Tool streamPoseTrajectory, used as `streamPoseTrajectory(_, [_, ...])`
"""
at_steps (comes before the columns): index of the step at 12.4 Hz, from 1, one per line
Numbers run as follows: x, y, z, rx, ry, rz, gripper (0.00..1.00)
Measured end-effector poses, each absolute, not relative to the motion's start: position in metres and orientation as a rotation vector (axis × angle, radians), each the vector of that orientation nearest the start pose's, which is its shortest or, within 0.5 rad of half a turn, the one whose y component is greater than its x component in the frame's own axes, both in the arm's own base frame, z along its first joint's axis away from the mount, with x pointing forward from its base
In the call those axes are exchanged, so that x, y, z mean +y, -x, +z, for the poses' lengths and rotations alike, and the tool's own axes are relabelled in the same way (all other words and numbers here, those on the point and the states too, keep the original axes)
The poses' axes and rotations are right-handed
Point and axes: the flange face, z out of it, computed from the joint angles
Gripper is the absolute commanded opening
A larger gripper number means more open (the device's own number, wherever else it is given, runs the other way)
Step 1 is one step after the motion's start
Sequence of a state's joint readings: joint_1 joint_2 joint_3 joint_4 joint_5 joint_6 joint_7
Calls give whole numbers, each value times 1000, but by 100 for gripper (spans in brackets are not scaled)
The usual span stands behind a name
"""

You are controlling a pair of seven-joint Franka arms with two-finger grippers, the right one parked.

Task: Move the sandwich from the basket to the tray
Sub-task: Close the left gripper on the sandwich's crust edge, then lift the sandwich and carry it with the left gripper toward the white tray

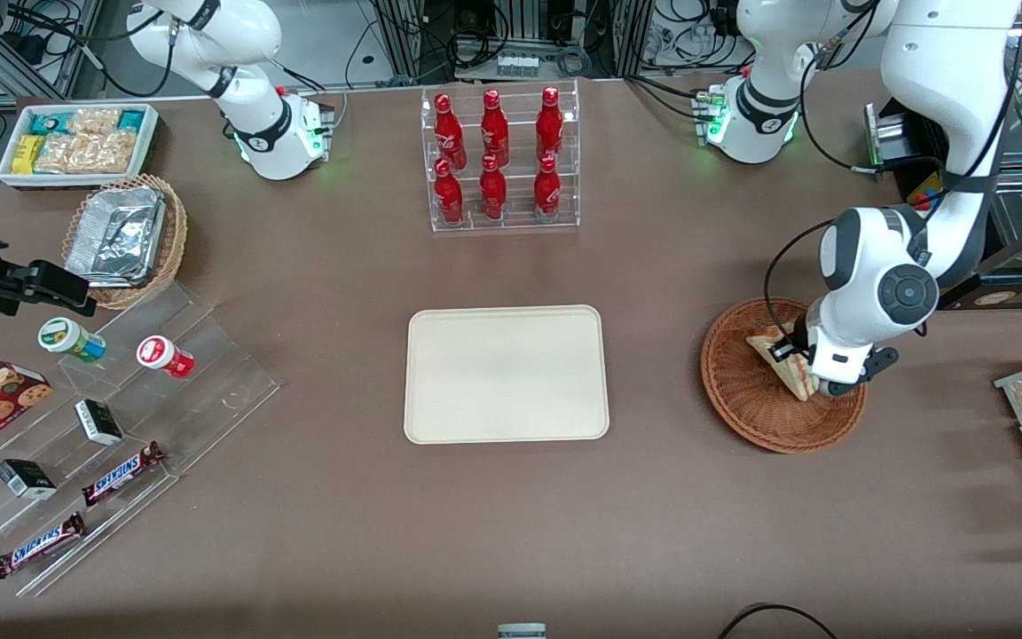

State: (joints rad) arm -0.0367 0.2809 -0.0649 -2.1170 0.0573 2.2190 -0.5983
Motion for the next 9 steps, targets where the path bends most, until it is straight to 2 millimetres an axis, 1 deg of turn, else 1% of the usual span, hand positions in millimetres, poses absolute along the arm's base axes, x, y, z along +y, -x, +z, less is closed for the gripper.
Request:
streamPoseTrajectory(1, [-63,-556,281,-632,2960,254,0])
streamPoseTrajectory(2, [-78,-558,296,-555,2962,268,0])
streamPoseTrajectory(5, [-135,-558,333,-327,2982,273,0])
streamPoseTrajectory(7, [-181,-553,346,-190,3002,239,0])
streamPoseTrajectory(9, [-229,-543,352,-68,3015,213,0])
